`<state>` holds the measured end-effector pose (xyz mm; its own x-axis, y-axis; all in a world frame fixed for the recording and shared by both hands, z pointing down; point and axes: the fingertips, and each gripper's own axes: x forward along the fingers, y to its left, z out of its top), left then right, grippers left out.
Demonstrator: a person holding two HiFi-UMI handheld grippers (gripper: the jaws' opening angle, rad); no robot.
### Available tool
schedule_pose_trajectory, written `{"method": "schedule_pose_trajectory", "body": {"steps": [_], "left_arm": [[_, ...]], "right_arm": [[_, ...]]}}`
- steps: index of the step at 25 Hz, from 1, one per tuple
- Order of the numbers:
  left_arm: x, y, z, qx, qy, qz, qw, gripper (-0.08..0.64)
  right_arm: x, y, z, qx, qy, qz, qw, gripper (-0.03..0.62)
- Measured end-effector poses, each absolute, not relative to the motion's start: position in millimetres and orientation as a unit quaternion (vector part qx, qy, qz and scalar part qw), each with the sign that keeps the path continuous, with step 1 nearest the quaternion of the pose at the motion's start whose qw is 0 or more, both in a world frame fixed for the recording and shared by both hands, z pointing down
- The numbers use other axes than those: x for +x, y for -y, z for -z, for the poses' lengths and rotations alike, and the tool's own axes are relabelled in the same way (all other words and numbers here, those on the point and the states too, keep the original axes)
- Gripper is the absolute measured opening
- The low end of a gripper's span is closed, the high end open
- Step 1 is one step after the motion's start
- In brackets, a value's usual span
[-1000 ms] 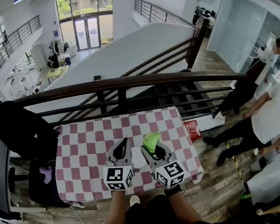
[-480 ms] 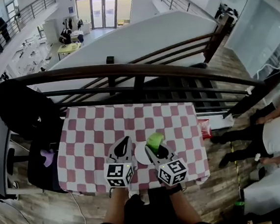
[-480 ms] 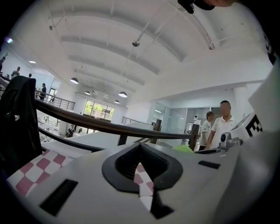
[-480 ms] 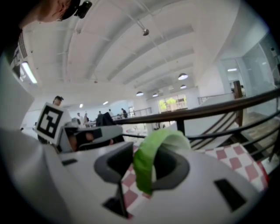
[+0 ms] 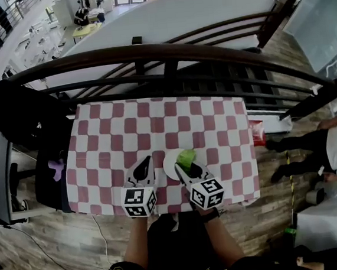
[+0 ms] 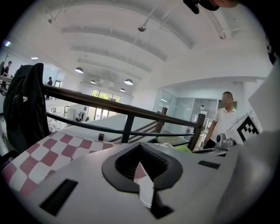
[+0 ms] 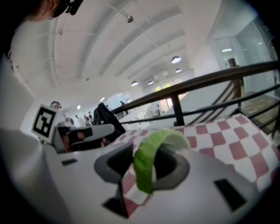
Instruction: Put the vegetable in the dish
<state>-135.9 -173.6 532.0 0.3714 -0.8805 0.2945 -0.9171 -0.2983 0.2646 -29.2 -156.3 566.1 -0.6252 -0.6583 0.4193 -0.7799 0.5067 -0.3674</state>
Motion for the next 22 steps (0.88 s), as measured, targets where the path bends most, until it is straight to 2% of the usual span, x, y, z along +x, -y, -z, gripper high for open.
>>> {"method": "schedule_pose_trajectory", "body": {"steps": [9, 15, 22], "left_arm": [[-131, 173, -570, 0.790, 0.561, -0.064, 0.239, 0.020], [-131, 169, -602, 0.778, 0.564, -0.079, 0.265, 0.020], [-125, 163, -625, 0.783, 0.548, -0.072, 0.285, 0.020]], "right_arm": [[-27, 154, -642, 0.373, 0.839, -0.379, 0.114, 0.138], [-32, 159, -666, 0.354, 0.837, -0.406, 0.097, 0.138], [-31, 166, -672, 0.312, 0.826, -0.469, -0.005, 0.130]]}}
